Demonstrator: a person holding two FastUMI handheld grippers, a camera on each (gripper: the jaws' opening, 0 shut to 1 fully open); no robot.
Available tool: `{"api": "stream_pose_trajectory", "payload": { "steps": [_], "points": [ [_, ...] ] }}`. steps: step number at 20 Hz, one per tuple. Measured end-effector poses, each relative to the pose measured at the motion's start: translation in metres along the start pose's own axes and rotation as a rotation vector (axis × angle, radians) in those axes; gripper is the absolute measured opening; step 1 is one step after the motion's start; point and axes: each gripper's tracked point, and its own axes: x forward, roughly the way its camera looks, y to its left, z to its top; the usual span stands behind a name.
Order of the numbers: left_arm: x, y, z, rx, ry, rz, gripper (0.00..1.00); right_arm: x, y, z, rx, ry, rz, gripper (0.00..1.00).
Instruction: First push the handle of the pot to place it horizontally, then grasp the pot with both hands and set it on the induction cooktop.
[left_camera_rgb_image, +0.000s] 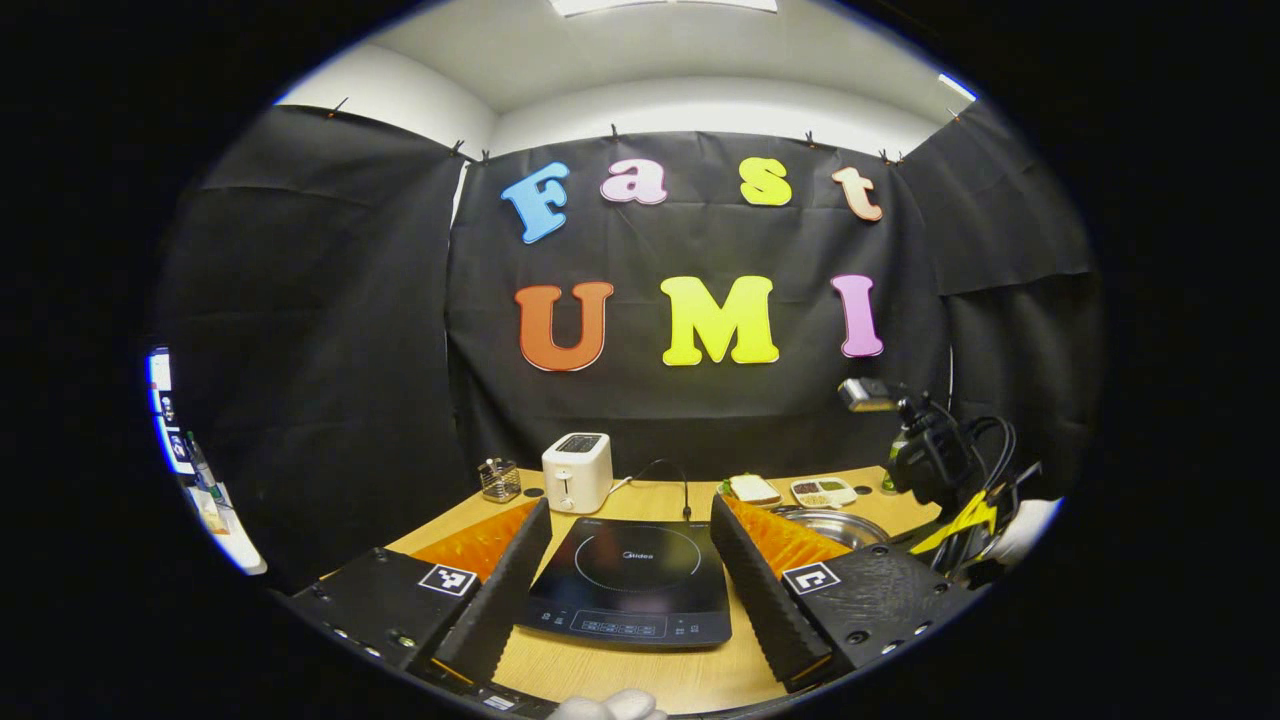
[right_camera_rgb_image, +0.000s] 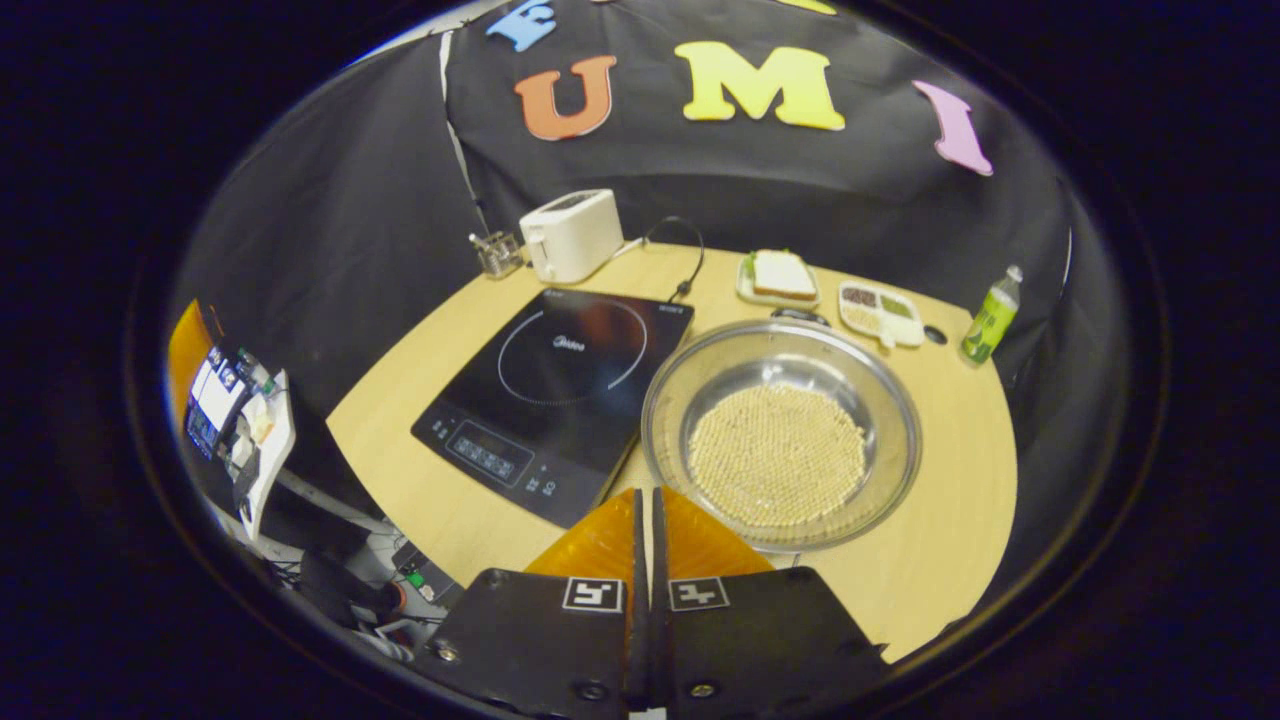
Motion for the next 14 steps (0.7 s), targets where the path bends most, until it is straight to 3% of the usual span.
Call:
{"api": "stream_pose_trajectory", "payload": {
  "steps": [7, 10, 14],
  "points": [
    [0.001, 0.007, -0.012, -0.023, 0.035, 0.025, 0.95, 0.039, -0.013, -0.048, 0.033, 0.159, -0.025, 0.01],
    [0.0, 0.01, -0.014, -0.012, 0.04, 0.03, 0.95, 0.045, -0.019, -0.052, 0.052, 0.171, -0.024, 0.04],
    [0.004, 0.011, -0.012, -0.008, 0.032, 0.036, 0.95, 0.045, -0.027, -0.056, 0.042, 0.183, -0.039, 0.0]
  ]
}}
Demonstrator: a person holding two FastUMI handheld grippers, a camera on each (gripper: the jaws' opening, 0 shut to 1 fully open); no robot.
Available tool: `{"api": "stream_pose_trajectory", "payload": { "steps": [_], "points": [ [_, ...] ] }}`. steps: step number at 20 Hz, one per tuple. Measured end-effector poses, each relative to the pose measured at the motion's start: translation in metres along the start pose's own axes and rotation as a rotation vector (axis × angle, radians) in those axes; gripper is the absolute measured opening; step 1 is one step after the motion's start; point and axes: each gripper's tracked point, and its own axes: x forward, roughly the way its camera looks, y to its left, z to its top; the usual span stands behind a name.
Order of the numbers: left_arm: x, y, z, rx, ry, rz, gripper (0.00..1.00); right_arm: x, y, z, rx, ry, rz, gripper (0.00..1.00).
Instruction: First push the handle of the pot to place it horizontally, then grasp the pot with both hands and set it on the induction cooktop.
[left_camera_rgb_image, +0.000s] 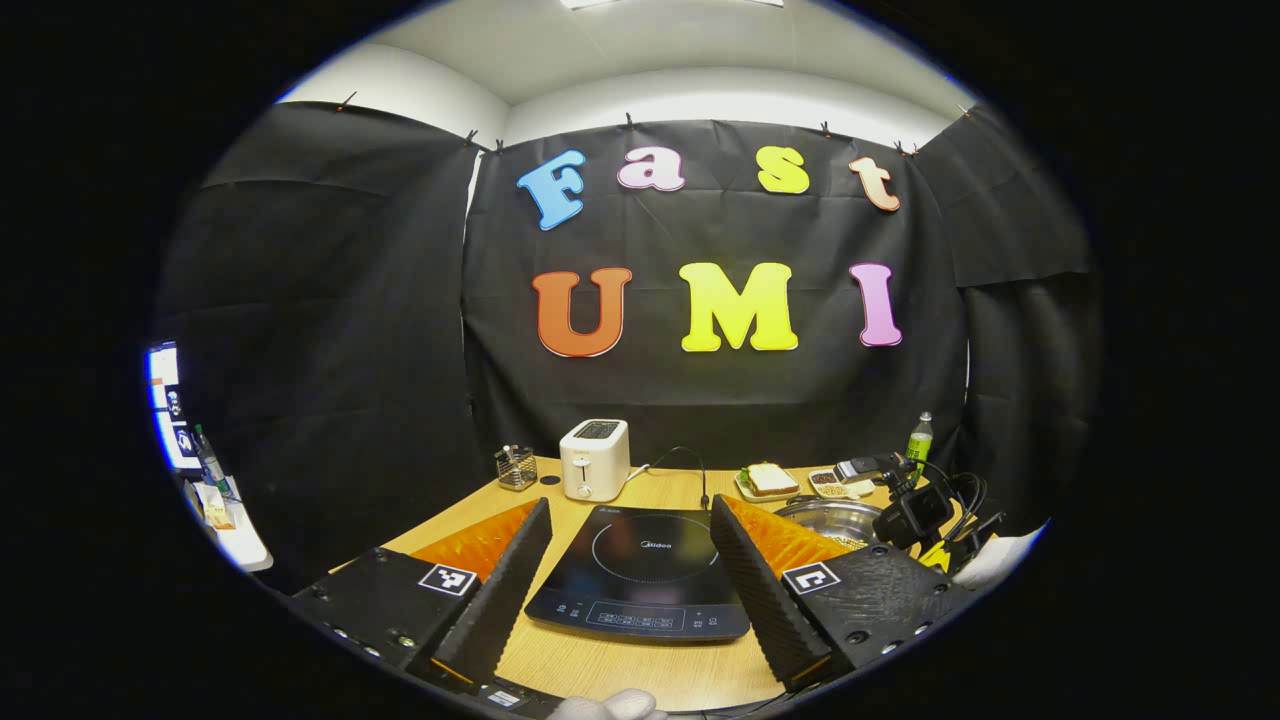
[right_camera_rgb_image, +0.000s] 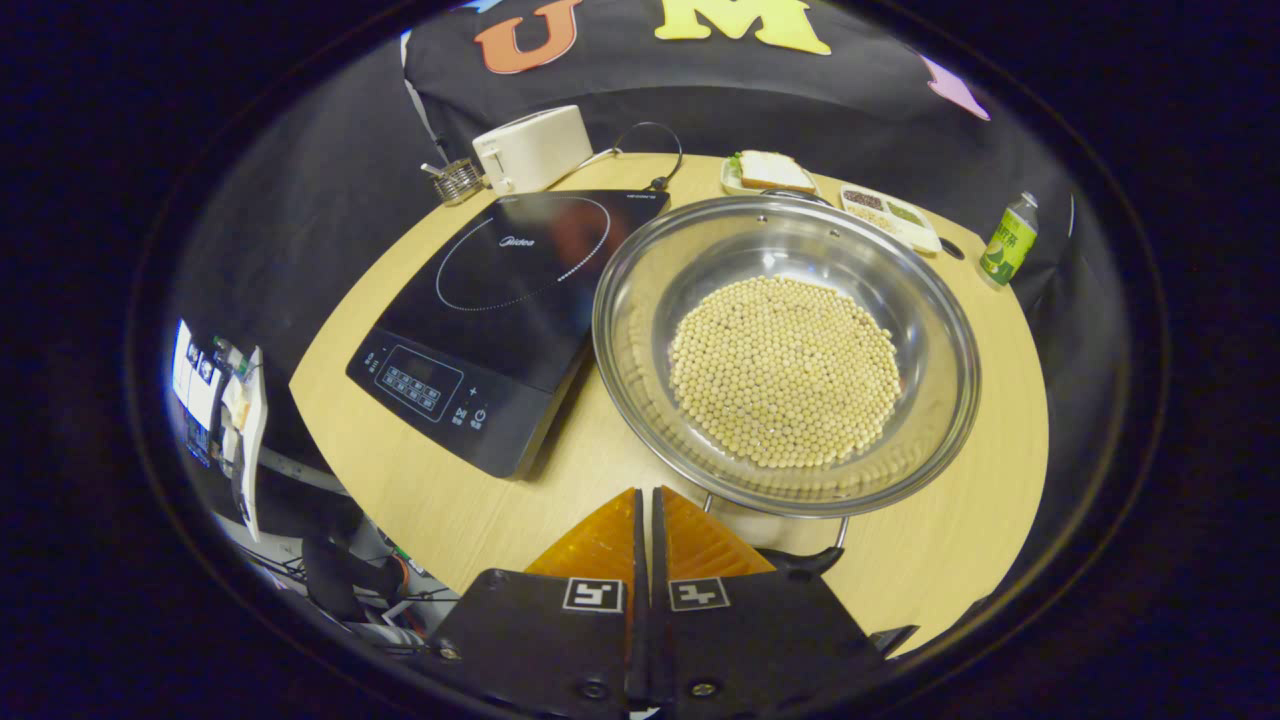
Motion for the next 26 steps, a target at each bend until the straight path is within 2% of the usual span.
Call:
{"api": "stream_pose_trajectory", "payload": {
  "steps": [1, 5, 14, 26],
  "points": [
    [0.002, -0.003, 0.001, -0.002, 0.0, -0.005, 0.95, -0.002, -0.005, -0.003, 0.009, -0.001, -0.006, 0.04],
    [0.009, -0.013, 0.004, -0.001, -0.009, -0.038, 0.95, -0.006, -0.031, -0.012, 0.057, 0.004, -0.036, 0.0],
    [0.029, -0.039, 0.001, -0.012, 0.004, -0.109, 0.95, -0.021, -0.103, -0.024, 0.144, -0.013, -0.145, 0.01],
    [0.044, -0.059, 0.0, -0.008, 0.001, -0.151, 0.95, -0.034, -0.172, -0.027, 0.21, -0.02, -0.247, 0.01]
  ]
}}
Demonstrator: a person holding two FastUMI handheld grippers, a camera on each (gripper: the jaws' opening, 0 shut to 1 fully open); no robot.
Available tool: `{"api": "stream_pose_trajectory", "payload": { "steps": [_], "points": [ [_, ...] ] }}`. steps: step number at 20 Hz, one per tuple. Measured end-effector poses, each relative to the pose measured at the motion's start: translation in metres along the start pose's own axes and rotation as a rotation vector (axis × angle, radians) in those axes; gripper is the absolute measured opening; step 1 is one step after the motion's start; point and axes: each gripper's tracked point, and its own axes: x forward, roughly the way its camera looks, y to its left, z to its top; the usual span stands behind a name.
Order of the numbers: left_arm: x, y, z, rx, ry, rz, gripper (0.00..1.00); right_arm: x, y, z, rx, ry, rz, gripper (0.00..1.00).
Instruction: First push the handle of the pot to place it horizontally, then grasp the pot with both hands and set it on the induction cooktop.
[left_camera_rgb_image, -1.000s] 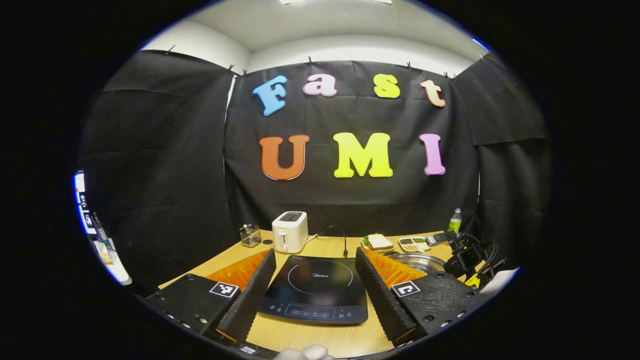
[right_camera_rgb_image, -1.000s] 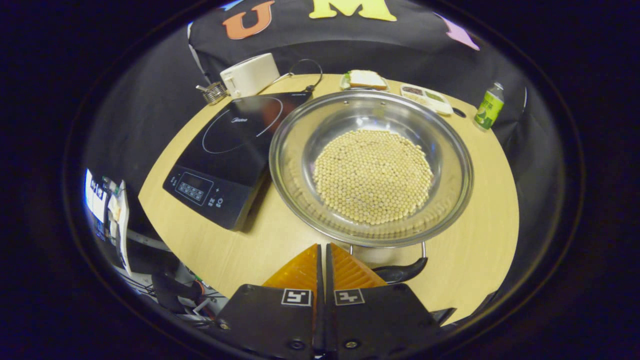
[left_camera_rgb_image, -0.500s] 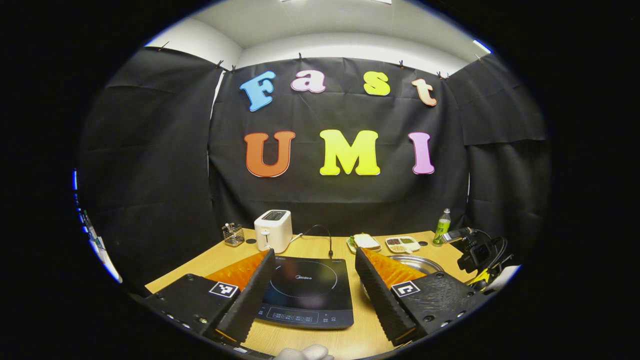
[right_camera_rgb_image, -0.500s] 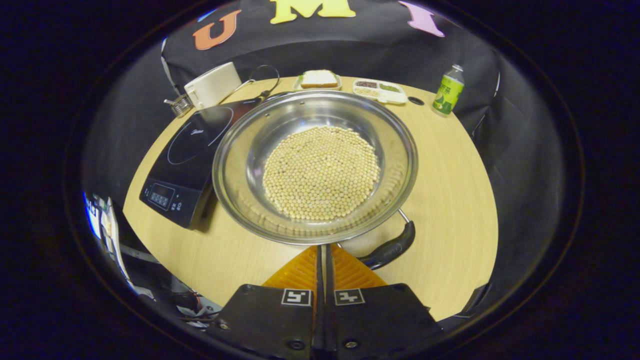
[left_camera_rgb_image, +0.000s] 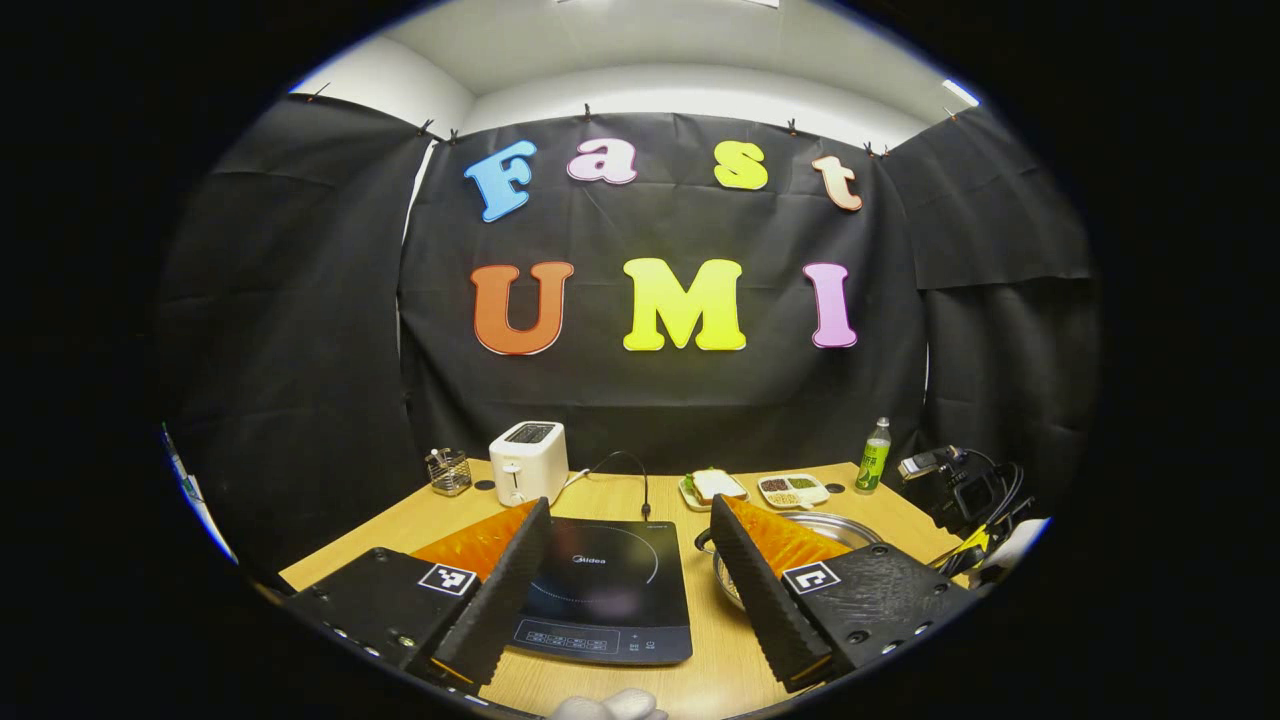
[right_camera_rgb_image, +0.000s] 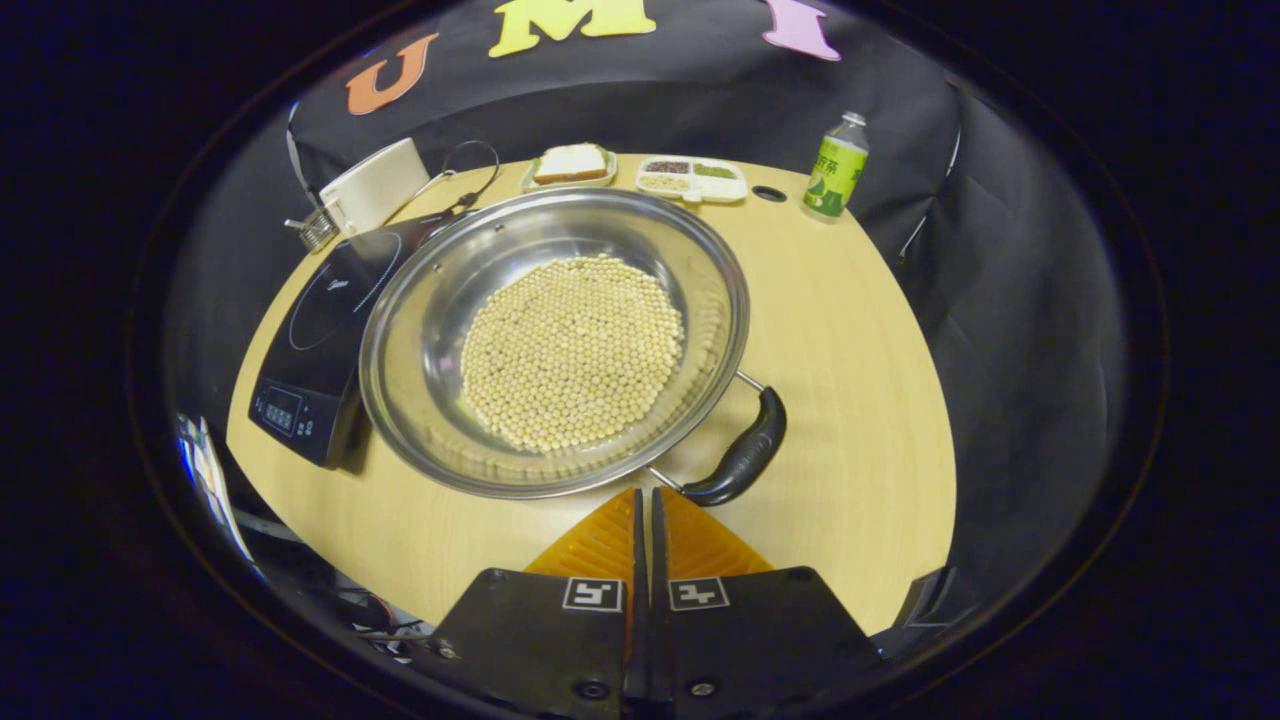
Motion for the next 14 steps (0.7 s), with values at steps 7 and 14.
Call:
{"api": "stream_pose_trajectory", "payload": {
  "steps": [7, 14],
  "points": [
    [0.011, -0.009, 0.002, 0.007, 0.0, 0.002, 0.95, 0.007, -0.037, 0.019, 0.019, -0.02, -0.035, 0.01],
    [0.018, -0.017, -0.001, 0.019, 0.01, 0.037, 0.95, 0.018, -0.063, 0.046, -0.064, -0.042, -0.053, 0.04]
  ]
}}
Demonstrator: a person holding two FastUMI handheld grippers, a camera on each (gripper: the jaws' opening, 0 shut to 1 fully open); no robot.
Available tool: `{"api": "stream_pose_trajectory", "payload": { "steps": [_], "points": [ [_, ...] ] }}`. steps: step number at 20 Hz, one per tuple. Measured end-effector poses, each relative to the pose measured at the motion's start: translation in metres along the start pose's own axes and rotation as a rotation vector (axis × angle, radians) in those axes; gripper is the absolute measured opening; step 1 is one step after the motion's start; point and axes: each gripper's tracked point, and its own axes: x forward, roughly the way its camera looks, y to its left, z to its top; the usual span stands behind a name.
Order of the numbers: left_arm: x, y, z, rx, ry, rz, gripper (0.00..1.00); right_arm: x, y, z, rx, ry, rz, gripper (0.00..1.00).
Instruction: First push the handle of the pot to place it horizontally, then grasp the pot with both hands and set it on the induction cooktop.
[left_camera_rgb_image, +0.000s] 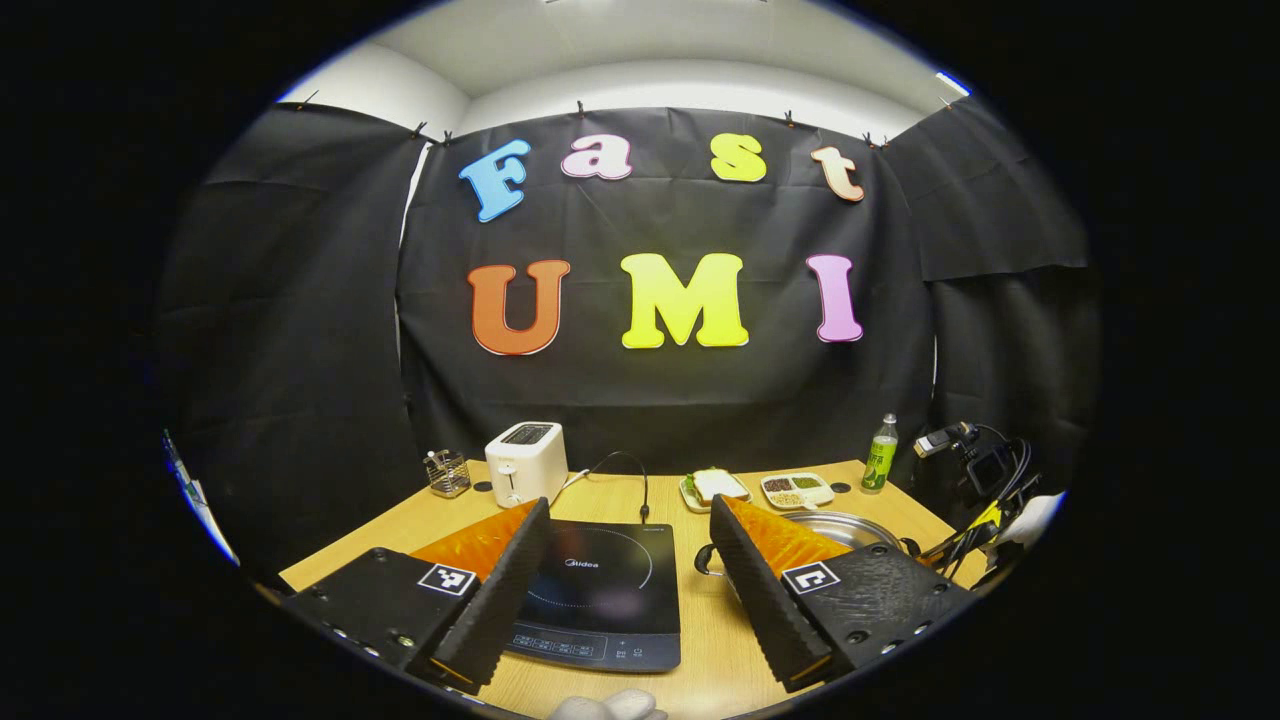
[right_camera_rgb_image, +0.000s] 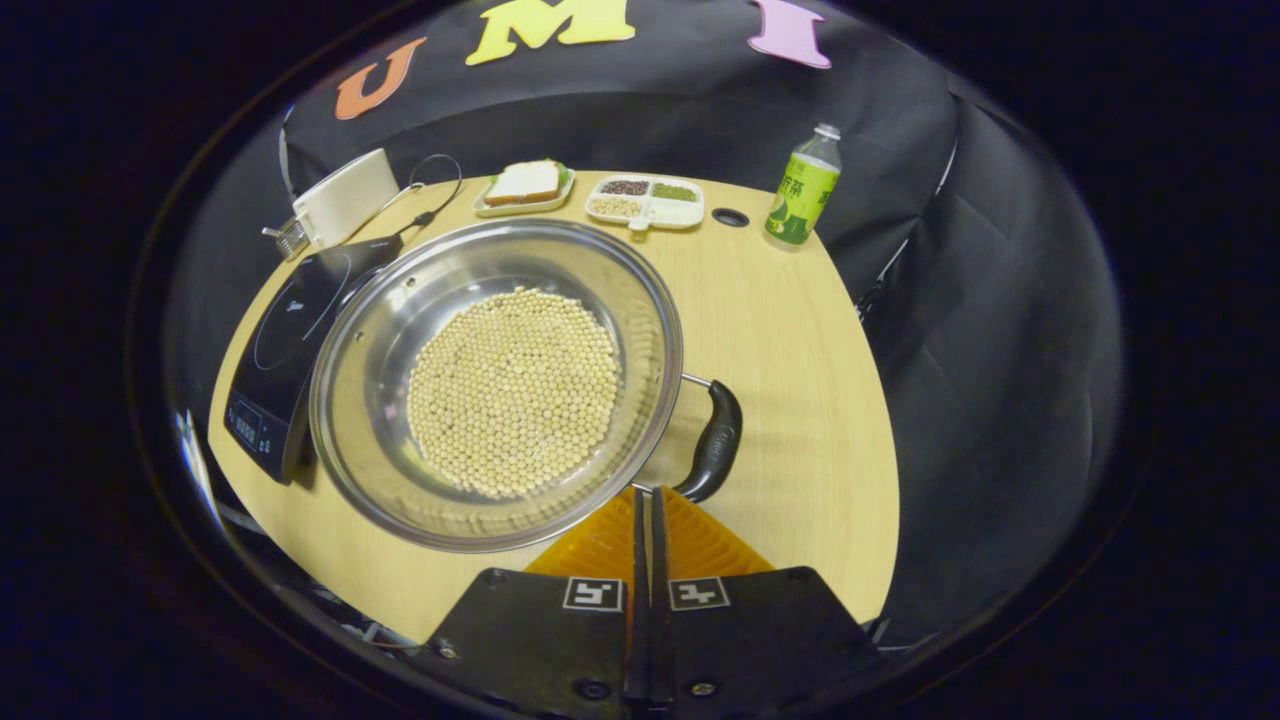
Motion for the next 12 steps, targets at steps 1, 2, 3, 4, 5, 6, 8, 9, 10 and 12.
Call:
{"api": "stream_pose_trajectory", "payload": {
  "steps": [1, 2, 3, 4, 5, 6, 8, 9, 10, 12],
  "points": [
    [0.001, -0.002, 0.0, -0.001, 0.002, 0.009, 0.95, 0.002, -0.004, 0.003, -0.016, -0.002, -0.001, 0.0],
    [0.001, -0.004, 0.0, -0.002, 0.002, 0.019, 0.95, 0.003, -0.009, 0.006, -0.031, -0.004, -0.002, 0.01],
    [0.002, -0.006, -0.001, -0.004, 0.004, 0.029, 0.95, 0.006, -0.013, 0.008, -0.042, -0.005, -0.002, 0.04],
    [0.003, -0.008, -0.001, -0.005, 0.007, 0.041, 0.95, 0.008, -0.017, 0.012, -0.05, -0.005, -0.002, 0.0],
    [0.003, -0.01, -0.002, -0.009, 0.009, 0.053, 0.95, 0.012, -0.021, 0.016, -0.057, -0.005, 0.0, 0.01],
    [0.003, -0.012, -0.003, -0.014, 0.015, 0.064, 0.95, 0.014, -0.024, 0.019, -0.065, -0.004, 0.003, 0.01],
    [0.004, -0.016, -0.003, -0.016, 0.017, 0.082, 0.95, 0.018, -0.029, 0.025, -0.084, -0.008, 0.007, 0.04],
    [0.004, -0.018, -0.003, -0.013, 0.017, 0.092, 0.95, 0.019, -0.03, 0.027, -0.093, -0.011, 0.008, 0.04],
    [0.003, -0.02, -0.003, -0.013, 0.019, 0.096, 0.95, 0.02, -0.032, 0.027, -0.097, -0.014, 0.012, 0.0],
    [0.004, -0.027, -0.003, -0.014, 0.023, 0.092, 0.95, 0.019, -0.032, 0.027, -0.097, -0.021, 0.024, 0.01]
  ]
}}
